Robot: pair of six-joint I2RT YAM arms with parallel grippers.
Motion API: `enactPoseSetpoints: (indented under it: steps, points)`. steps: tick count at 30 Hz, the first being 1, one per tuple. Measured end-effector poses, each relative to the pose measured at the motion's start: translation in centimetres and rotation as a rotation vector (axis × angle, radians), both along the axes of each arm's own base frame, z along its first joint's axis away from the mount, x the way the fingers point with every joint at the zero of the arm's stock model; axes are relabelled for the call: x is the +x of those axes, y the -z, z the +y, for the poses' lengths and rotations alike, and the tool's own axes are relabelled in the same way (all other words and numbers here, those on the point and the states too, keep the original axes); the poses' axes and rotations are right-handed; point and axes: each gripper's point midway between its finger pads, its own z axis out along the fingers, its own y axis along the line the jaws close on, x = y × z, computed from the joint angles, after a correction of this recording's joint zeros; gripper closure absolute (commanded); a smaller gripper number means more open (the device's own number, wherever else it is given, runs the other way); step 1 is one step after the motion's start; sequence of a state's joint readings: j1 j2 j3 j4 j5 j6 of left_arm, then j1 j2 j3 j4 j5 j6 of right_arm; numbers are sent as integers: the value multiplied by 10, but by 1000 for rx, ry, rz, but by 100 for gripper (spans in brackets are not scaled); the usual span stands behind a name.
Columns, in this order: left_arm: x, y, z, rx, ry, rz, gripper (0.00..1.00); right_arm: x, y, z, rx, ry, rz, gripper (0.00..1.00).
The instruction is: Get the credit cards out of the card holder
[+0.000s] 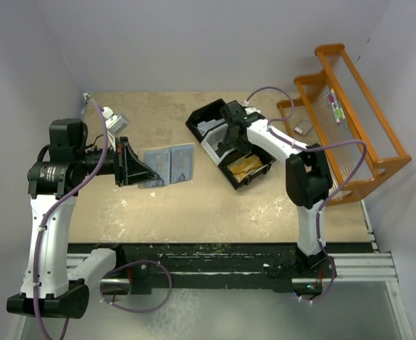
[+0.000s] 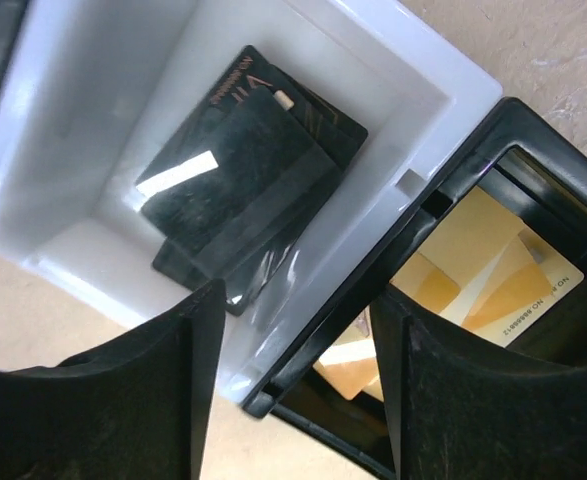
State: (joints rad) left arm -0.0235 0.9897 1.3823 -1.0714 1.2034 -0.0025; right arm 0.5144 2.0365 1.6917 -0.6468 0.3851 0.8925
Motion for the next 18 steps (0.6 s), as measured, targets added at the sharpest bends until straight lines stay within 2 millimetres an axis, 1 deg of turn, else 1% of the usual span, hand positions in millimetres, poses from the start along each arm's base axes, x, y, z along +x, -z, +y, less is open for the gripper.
enactPoseSetpoints:
  steps: [4, 7, 9, 11, 14, 18]
  points:
    - [-9, -9, -3, -35, 42, -6, 100, 2, 22, -6, -40, -1, 34, 58]
    - [-13, -15, -4, -52, 63, -14, 100, 9, 20, -5, -39, -15, 13, 69]
    - [-16, -19, -5, -63, 75, -17, 100, 14, 19, -5, -43, -38, -1, 73]
    - [-17, -21, -6, -72, 83, -16, 100, 17, 18, -5, -52, -64, -11, 74]
    - [-19, -25, -7, -86, 93, -13, 100, 17, 19, -6, -77, -110, -11, 76]
    - [-21, -28, -8, -99, 105, -6, 100, 15, 19, -7, -74, -121, -29, 76]
